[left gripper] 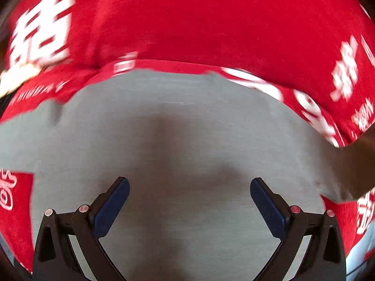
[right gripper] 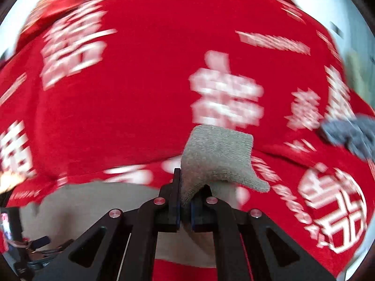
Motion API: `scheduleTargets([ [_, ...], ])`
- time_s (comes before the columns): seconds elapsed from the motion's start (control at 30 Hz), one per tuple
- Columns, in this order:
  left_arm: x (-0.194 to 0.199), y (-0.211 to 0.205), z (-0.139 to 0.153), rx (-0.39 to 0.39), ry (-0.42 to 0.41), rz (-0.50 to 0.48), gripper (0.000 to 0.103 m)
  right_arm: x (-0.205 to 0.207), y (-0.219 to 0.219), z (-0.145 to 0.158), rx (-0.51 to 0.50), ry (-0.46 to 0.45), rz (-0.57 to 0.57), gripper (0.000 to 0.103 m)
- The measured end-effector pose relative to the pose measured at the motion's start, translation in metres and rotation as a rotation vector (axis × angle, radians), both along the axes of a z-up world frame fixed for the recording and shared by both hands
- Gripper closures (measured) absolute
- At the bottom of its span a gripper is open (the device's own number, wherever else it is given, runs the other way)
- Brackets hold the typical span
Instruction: Fold small clothes
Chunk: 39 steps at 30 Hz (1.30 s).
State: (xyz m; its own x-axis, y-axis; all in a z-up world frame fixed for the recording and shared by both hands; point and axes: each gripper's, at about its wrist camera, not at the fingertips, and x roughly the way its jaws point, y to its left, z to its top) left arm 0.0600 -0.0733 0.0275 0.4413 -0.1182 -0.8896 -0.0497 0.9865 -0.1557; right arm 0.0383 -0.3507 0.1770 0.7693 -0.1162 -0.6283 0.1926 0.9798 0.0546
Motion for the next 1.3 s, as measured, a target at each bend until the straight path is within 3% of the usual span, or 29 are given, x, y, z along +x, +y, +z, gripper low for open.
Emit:
scheduleTargets([
  [0.13, -0.008, 0.081, -0.004, -0.047, 0.0, 0.124, 0.0, 0.02, 0.127, -0.001, -0.078, 0.003, 0.193, 0.097],
  [0.27, -0.021, 0.145, -0.012, -0.061, -0.003, 0.211, 0.0, 0.039, 0.229, -0.038, -0.113, 0.085, 0.329, 0.097],
  [0.37, -0.033, 0.181, -0.024, -0.077, 0.007, 0.261, 0.0, 0.05, 0.278, -0.075, -0.142, 0.166, 0.379, 0.097],
  [0.47, -0.04, 0.206, -0.038, -0.112, 0.024, 0.293, 0.0, 0.056, 0.3, -0.116, -0.175, 0.256, 0.41, 0.097],
  [0.57, -0.044, 0.214, -0.042, -0.131, 0.024, 0.296, 0.0, 0.055, 0.313, -0.142, -0.15, 0.357, 0.463, 0.086],
  [0.6, -0.045, 0.215, -0.042, -0.139, 0.021, 0.295, 0.0, 0.054, 0.313, -0.144, -0.142, 0.375, 0.476, 0.073],
  [0.63, -0.047, 0.215, -0.04, -0.148, 0.013, 0.294, 0.0, 0.052, 0.312, -0.142, -0.128, 0.381, 0.487, 0.054],
  [0.73, -0.051, 0.216, -0.029, -0.159, -0.021, 0.298, 0.0, 0.044, 0.297, -0.112, -0.078, 0.314, 0.49, 0.024],
  [0.9, -0.056, 0.199, 0.005, -0.154, -0.092, 0.265, 0.0, 0.025, 0.246, -0.045, 0.12, 0.181, 0.573, 0.023],
  [1.0, -0.055, 0.18, 0.024, -0.149, -0.133, 0.221, 0.0, 0.01, 0.199, -0.026, 0.181, 0.123, 0.546, 0.021],
  [1.17, -0.044, 0.133, 0.047, -0.154, -0.173, 0.116, 0.0, 0.002, 0.133, -0.052, 0.16, 0.173, 0.409, 0.021],
  [1.3, -0.033, 0.109, 0.05, -0.142, -0.166, 0.075, 0.0, 0.022, 0.127, -0.1, -0.004, 0.268, 0.279, 0.021],
])
